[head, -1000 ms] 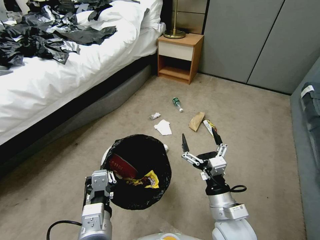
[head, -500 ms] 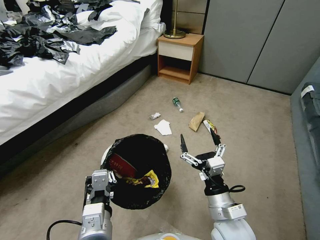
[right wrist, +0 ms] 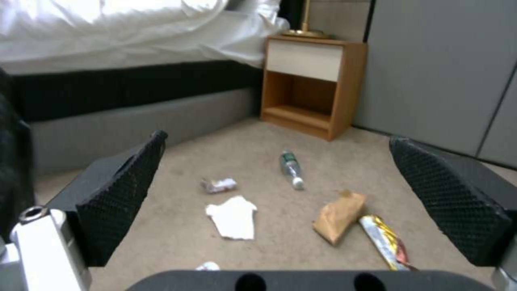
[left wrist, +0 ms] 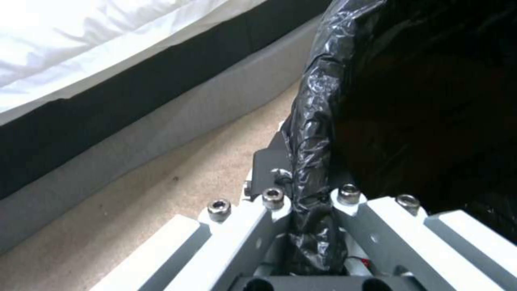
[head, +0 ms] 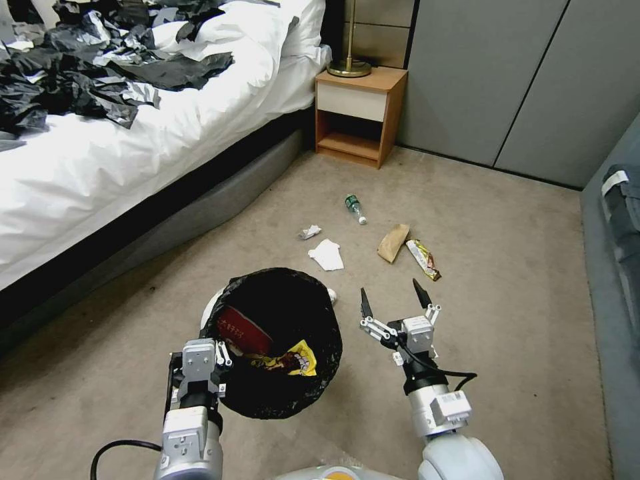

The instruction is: Pick up the trash bin, then pick up the garbage from the floor and place it into the trash bin.

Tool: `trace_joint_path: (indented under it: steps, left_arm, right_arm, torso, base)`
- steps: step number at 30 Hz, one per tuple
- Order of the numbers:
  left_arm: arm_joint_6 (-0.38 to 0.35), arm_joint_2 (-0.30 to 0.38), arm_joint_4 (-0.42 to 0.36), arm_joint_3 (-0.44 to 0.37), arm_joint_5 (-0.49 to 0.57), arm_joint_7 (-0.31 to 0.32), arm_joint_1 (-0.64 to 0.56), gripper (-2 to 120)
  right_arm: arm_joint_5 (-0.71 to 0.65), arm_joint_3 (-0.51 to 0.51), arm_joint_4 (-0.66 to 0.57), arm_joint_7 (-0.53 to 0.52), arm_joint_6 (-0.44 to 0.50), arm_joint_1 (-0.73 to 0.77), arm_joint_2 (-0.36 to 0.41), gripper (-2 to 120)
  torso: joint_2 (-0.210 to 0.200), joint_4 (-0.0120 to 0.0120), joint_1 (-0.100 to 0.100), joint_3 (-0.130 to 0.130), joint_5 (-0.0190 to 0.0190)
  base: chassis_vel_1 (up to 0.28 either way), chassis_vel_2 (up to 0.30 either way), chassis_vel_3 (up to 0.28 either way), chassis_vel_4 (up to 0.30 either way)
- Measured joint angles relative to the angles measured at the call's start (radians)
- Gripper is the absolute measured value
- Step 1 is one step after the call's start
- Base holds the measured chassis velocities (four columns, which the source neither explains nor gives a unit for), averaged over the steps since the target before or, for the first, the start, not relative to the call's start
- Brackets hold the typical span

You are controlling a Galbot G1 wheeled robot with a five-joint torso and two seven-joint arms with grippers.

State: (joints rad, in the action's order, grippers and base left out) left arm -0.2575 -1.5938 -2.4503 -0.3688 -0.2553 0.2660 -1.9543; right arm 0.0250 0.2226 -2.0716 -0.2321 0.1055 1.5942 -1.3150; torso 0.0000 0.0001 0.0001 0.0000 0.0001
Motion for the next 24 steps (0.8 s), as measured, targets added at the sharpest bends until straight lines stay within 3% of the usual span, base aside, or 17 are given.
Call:
trace_joint_path:
  steps: [7,15,24]
  left_arm:
    - [0.0,0.0,0.005,-0.004,0.005,-0.001,0.007,0]
    - [0.0,0.001,0.018,-0.009,0.013,-0.002,0.019,0]
    - [0.0,-0.001,0.021,-0.005,0.01,-0.003,0.022,0]
  right_arm:
    - [0.001,0.056,0.003,0.012,0.038,0.014,-0.003,100]
    - [0.003,0.149,-0.005,0.015,0.158,0.059,-0.018,100]
    - [-0.002,0.215,-0.018,0.019,0.2,0.079,-0.018,100]
  torso:
    - [0.0,-0.0001,0.0,0.0,-0.0002]
    - [0.0,0.0,0.0,0.0,-0.0001]
    - [0.0,-0.0001,0.0,0.0,-0.0002]
  base:
    - [0.0,0.0,0.0,0.0]
    - [0.0,0.0,0.0,0.0]
    - [0.0,0.0,0.0,0.0]
